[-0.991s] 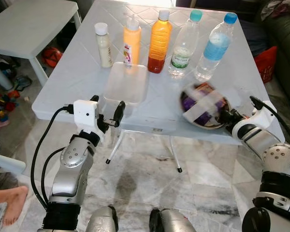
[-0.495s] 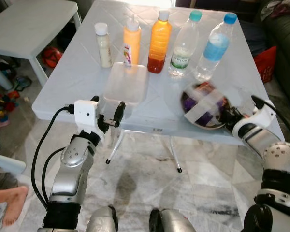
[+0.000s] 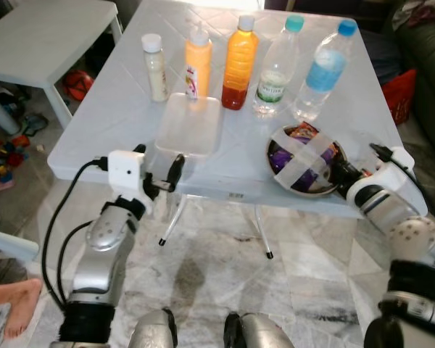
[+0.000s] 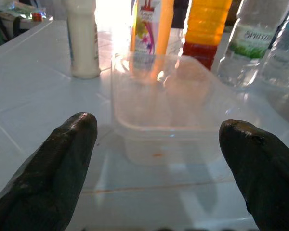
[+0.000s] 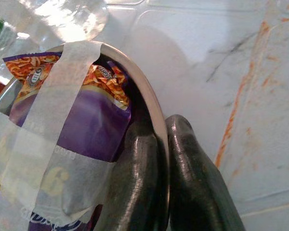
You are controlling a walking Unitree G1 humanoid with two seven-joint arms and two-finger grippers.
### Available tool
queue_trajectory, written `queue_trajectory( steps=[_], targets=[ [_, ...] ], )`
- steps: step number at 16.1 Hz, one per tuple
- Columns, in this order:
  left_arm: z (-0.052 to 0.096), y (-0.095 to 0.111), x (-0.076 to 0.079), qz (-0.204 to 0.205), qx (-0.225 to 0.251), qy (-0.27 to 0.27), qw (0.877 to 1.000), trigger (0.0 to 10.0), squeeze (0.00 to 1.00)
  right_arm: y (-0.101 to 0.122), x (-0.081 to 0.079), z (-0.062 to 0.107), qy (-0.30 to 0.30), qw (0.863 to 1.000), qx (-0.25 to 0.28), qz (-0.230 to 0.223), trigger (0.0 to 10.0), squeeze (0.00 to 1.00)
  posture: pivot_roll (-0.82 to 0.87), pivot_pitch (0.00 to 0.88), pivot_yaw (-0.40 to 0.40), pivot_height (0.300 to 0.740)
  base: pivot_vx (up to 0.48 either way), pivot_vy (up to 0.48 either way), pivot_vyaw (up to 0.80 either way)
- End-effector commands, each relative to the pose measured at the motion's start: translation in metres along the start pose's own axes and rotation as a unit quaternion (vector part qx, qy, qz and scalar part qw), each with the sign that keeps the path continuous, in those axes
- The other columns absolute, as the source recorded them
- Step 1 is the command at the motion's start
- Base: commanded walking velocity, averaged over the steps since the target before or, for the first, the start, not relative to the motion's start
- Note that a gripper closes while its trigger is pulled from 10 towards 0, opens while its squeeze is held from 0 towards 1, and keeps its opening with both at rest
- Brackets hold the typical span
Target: Restocking fridge
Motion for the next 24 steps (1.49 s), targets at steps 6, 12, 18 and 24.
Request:
queue_trajectory(
  steps=[6, 12, 18, 24],
  targets=[
    [-0.008, 0.004, -0.010, -0.004, -0.021, -0.031, 0.999, 10.0, 0.00, -0.040, -0.021, 0.002, 0.002, 0.996, -0.010, 0.091, 0.0, 0.00, -0.02, 0.081, -0.034, 0.740, 0.000, 0.000, 0.00],
    [-0.010, 0.019, -0.035, -0.048, -0.001, -0.007, 0.999, 10.0, 0.00, -0.041, -0.023, 0.004, -0.005, 0.992, 0.024, 0.124, 10.0, 0.00, -0.01, 0.074, -0.050, 0.740, 0.000, 0.000, 0.00],
    [0.019, 0.021, -0.040, -0.051, 0.033, 0.048, 0.997, 10.0, 0.00, -0.034, -0.036, 0.020, 0.014, 0.969, 0.108, 0.220, 10.0, 0.00, -0.01, 0.027, -0.053, 0.740, 0.000, 0.000, 0.00],
    [0.022, 0.020, -0.030, -0.047, 0.036, 0.060, 0.996, 10.0, 0.00, -0.027, -0.049, 0.024, 0.022, 0.960, 0.157, 0.229, 10.0, 0.00, 0.00, 0.017, -0.064, 0.740, 0.000, 0.000, 0.00]
  ],
)
Point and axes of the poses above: a point about 5 cm out from each wrist's last joint towards the gripper, its own z axis pointing back from the gripper into the wrist, its own y axis along the axis of the wrist's last joint, x = y × z, the point moved 5 cm from there along -z, pointing out of the wrist towards the gripper, and after that the axes turned 9 degrees about z, right-handed, at the moved point
